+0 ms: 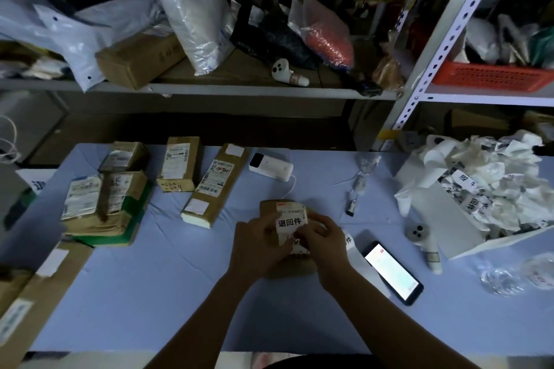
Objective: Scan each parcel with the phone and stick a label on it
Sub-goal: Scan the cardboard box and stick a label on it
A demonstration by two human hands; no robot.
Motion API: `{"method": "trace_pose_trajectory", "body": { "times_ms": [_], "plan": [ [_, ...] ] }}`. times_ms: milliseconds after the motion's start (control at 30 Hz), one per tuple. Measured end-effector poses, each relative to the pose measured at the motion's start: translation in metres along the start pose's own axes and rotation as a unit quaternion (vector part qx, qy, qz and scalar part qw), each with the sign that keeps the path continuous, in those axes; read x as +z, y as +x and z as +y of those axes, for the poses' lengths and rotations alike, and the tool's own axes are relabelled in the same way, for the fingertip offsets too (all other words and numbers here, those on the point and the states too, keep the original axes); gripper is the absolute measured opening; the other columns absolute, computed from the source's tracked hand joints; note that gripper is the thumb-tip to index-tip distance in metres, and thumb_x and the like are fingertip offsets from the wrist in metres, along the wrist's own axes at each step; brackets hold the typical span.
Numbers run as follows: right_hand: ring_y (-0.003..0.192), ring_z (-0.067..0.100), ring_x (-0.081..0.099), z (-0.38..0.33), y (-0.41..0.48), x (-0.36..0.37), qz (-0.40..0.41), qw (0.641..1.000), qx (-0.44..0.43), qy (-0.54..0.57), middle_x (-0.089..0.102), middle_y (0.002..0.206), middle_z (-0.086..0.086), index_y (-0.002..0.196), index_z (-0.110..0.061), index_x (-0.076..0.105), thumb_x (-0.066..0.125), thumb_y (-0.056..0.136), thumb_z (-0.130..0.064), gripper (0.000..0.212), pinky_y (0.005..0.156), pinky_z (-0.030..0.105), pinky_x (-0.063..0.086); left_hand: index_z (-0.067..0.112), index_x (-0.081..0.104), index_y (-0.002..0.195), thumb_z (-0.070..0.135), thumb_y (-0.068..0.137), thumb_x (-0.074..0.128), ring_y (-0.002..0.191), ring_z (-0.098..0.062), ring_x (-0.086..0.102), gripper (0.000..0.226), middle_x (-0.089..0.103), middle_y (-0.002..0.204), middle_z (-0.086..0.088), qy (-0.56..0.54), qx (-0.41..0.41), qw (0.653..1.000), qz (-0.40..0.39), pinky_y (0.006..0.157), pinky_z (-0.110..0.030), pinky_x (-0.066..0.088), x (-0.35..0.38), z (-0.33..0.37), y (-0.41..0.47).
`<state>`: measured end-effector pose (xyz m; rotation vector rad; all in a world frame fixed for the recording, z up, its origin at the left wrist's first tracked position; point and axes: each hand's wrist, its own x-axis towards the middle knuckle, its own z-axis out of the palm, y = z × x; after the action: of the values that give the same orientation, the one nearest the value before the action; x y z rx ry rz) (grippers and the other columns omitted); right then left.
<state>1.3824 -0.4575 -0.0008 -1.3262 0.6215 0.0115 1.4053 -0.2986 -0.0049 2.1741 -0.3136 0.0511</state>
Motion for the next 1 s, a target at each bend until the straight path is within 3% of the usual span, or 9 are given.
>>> {"method": "trace_pose_trajectory", "body": {
  "times_ms": [67, 133, 300, 433, 600, 733, 867, 1000],
  "plan": [
    [0.084, 0.02, 0.077, 0.005, -0.001, 0.003, -0.001, 1.0, 0.006, -0.016, 0.078, 0.091, 0.005, 0.107, -0.024, 0.068, 0.072, 0.086, -0.005, 0.029, 0.067, 0.03, 0.061, 0.02, 0.069, 0.119, 0.03, 0.08, 0.079, 0.095, -0.007, 0.071, 0.042, 0.075, 0.106, 0.007, -0.13, -0.087, 0.988, 0.01, 0.076, -0.021, 0.059, 0.005, -0.001, 0.001],
    [0.082, 0.018, 0.077, 0.009, 0.0, 0.005, -0.006, 0.999, 0.022, -0.039, 0.079, 0.089, 0.005, 0.108, -0.022, 0.069, 0.071, 0.086, -0.004, 0.028, 0.071, 0.032, 0.062, 0.016, 0.072, 0.111, 0.015, 0.085, 0.075, 0.095, -0.014, 0.072, 0.027, 0.075, 0.102, 0.004, -0.137, -0.11, 0.983, 0.051, 0.07, -0.015, 0.056, 0.009, -0.006, 0.006],
    [0.082, 0.019, 0.076, 0.021, 0.008, 0.008, 0.02, 0.991, 0.043, -0.122, 0.078, 0.087, 0.004, 0.098, -0.013, 0.078, 0.076, 0.087, -0.011, 0.012, 0.081, 0.046, 0.063, 0.023, 0.072, 0.115, 0.026, 0.091, 0.07, 0.092, -0.019, 0.066, 0.025, 0.07, 0.1, -0.003, 0.045, -0.099, 0.994, 0.017, 0.087, -0.04, 0.055, 0.014, -0.016, 0.011],
    [0.08, 0.015, 0.074, 0.027, 0.023, 0.013, 0.033, 0.95, -0.019, -0.311, 0.077, 0.088, -0.001, 0.094, -0.017, 0.078, 0.077, 0.088, -0.025, 0.01, 0.078, 0.041, 0.063, 0.026, 0.072, 0.113, 0.034, 0.094, 0.064, 0.093, -0.016, 0.062, 0.021, 0.069, 0.099, -0.002, 0.158, -0.089, 0.983, 0.005, 0.091, -0.033, 0.045, 0.022, -0.026, 0.012],
    [0.081, 0.013, 0.067, 0.026, 0.036, 0.019, 0.03, 0.875, -0.051, -0.48, 0.072, 0.091, -0.004, 0.096, -0.023, 0.075, 0.069, 0.092, -0.034, 0.013, 0.068, 0.031, 0.058, 0.027, 0.065, 0.095, 0.032, 0.1, 0.045, 0.093, -0.016, 0.055, 0.021, 0.065, 0.09, 0.003, 0.245, -0.071, 0.967, 0.0, 0.081, -0.031, 0.033, 0.033, -0.03, 0.017],
    [0.083, 0.012, 0.066, 0.029, 0.041, 0.017, 0.01, 0.854, -0.064, -0.516, 0.069, 0.09, -0.007, 0.095, -0.025, 0.073, 0.068, 0.093, -0.035, 0.011, 0.067, 0.027, 0.054, 0.025, 0.063, 0.096, 0.032, 0.098, 0.044, 0.095, -0.019, 0.055, 0.02, 0.067, 0.092, 0.003, 0.303, -0.053, 0.951, -0.026, 0.081, -0.037, 0.039, 0.038, -0.032, 0.022],
    [0.083, 0.008, 0.065, 0.034, 0.042, 0.012, -0.004, 0.864, -0.067, -0.498, 0.053, 0.078, -0.017, 0.094, -0.028, 0.067, 0.071, 0.091, -0.035, 0.009, 0.058, 0.016, 0.043, 0.025, 0.064, 0.108, 0.039, 0.097, 0.053, 0.093, -0.019, 0.059, 0.021, 0.069, 0.095, 0.005, 0.301, -0.059, 0.951, -0.029, 0.081, -0.038, 0.041, 0.037, -0.045, 0.013],
    [0.083, 0.008, 0.065, 0.035, 0.046, 0.003, -0.037, 0.891, -0.099, -0.441, 0.065, 0.091, -0.011, 0.099, -0.032, 0.055, 0.076, 0.087, -0.03, 0.024, 0.067, 0.029, 0.058, 0.023, 0.069, 0.106, 0.029, 0.094, 0.065, 0.081, -0.02, 0.058, 0.014, 0.061, 0.086, 0.002, 0.222, -0.034, 0.975, -0.001, 0.07, -0.036, 0.04, 0.037, -0.056, 0.005]
  ]
}}
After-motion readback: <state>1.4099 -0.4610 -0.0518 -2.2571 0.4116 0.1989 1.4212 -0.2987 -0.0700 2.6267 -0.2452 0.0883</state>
